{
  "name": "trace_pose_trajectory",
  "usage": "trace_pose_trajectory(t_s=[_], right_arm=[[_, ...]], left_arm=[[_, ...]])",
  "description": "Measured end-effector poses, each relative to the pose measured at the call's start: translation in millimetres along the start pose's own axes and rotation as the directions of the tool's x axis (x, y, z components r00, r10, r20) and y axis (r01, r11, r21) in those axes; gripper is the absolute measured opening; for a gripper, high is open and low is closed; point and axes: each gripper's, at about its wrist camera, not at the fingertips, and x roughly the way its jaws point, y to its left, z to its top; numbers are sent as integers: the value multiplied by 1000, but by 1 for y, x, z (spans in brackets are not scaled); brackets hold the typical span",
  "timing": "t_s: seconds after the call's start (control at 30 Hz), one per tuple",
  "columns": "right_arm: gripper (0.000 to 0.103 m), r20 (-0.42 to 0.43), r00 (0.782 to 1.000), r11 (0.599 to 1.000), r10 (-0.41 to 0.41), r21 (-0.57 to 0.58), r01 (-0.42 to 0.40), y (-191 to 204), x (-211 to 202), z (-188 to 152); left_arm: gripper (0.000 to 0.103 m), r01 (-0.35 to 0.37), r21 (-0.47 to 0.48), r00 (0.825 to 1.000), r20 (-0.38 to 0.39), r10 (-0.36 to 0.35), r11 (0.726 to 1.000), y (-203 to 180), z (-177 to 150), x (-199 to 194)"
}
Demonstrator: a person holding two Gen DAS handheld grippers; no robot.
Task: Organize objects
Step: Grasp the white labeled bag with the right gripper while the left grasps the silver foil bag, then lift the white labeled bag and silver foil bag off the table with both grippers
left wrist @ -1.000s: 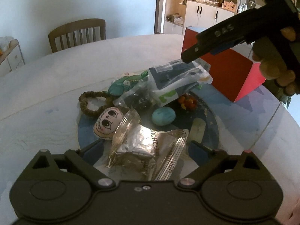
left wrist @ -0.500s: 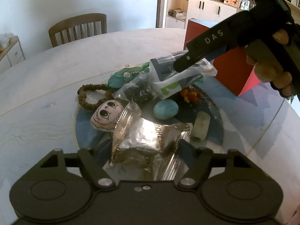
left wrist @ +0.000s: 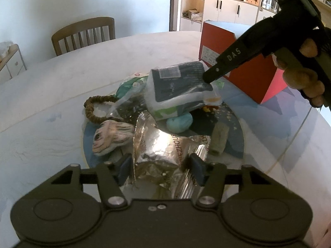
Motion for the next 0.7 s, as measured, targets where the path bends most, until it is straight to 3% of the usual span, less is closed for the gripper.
trace_pose_trajectory(t_s=[0.13,0.3,0.4,0.53,0.7], right_arm=[[0,22,999,1000,-26,-14,27,3,-9,-5],[0,71,997,999,-37,-18,38,6,-30,-11],[0,77,996,999,34,-36,-31,6,-42,-13],[1,90,990,982,106,-167,-90,13,-51,-6],[9,51,988,949,146,-290,-125,26,-47,10]], left_arm=[[53,1,-2,1000,1,-1,1000,-1,-1,-1],[52,11,-14,1000,0,-11,1000,0,-1,-6],[51,14,-17,1000,0,-14,1000,0,-2,-9],[51,15,-35,1000,5,-15,999,1,-4,-14],[51,9,-51,1000,10,-9,999,3,-5,-18]])
